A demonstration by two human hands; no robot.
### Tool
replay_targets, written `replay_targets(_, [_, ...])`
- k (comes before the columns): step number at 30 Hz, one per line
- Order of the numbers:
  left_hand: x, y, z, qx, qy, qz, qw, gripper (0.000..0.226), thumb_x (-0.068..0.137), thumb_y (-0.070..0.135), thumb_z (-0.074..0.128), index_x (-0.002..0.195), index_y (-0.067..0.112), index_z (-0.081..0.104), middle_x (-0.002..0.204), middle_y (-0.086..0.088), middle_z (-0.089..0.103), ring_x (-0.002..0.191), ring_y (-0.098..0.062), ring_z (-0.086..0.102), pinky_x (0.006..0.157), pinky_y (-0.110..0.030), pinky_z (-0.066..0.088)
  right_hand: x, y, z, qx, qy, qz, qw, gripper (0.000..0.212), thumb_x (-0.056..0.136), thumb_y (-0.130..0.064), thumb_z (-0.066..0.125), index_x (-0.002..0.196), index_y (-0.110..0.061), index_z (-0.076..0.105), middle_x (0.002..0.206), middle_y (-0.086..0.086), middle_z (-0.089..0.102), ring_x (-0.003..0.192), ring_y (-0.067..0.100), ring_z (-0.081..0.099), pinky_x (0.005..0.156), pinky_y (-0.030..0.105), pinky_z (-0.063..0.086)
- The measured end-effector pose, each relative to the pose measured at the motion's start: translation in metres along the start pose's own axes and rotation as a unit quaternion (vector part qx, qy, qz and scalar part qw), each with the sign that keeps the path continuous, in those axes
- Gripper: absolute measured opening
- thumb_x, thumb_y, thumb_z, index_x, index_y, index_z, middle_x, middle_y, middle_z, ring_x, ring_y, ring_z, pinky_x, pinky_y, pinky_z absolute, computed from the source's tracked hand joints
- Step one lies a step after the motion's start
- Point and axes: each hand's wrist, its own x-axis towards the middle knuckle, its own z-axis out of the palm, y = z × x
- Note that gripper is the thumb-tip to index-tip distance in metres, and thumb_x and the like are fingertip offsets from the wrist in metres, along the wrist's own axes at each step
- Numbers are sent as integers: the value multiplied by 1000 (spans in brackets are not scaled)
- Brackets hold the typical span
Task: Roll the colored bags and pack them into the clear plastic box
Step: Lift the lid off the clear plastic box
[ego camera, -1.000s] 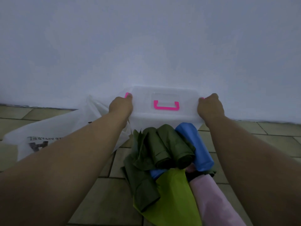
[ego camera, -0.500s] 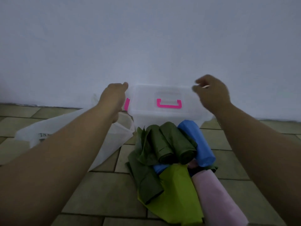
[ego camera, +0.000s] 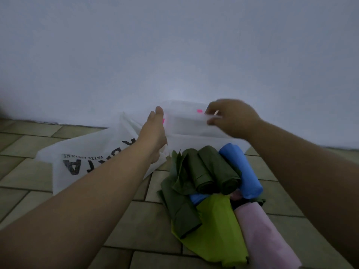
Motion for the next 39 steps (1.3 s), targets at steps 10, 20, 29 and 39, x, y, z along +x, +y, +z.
replay_targets(10, [6, -22, -3, 385, -40, 149, 910, 64, 94, 33, 54, 149, 19, 23, 157, 0, 21, 139, -21, 28, 109, -30, 25, -73, 99, -118, 67, 106, 174, 977, 22, 64, -52, 71, 85, -45, 65, 73, -12, 68, 66, 9, 64, 61, 29, 51])
replay_targets(20, [6, -21, -2, 380, -29, 143, 913, 63, 93, 34, 55, 148, 23, 26, 156, 0, 25, 136, -24, 33, 108, -33, 28, -141, 156, 19, -48, -40, 283, 957, 27, 70, -5, 71, 69, -21, 51, 76, 3, 54, 71, 27, 51, 61, 31, 37])
replay_targets(29, [8, -20, -6, 383, -33, 147, 912, 62, 91, 35, 58, 145, 23, 30, 153, 0, 31, 133, -23, 38, 106, -33, 32, -139, 166, 22, -69, -80, 259, 960, 32, 73, -3, 68, 67, -21, 43, 72, 3, 49, 70, 28, 48, 57, 31, 33])
replay_targets(39, [6, -33, -4, 447, -35, 270, 852, 67, 89, 37, 60, 147, 33, 27, 159, -4, 1, 145, -24, 9, 115, -38, 13, -132, 143, 37, 15, -22, 250, 968, 55, 68, -18, 78, 116, -19, 52, 114, 8, 53, 102, 29, 53, 82, 35, 41])
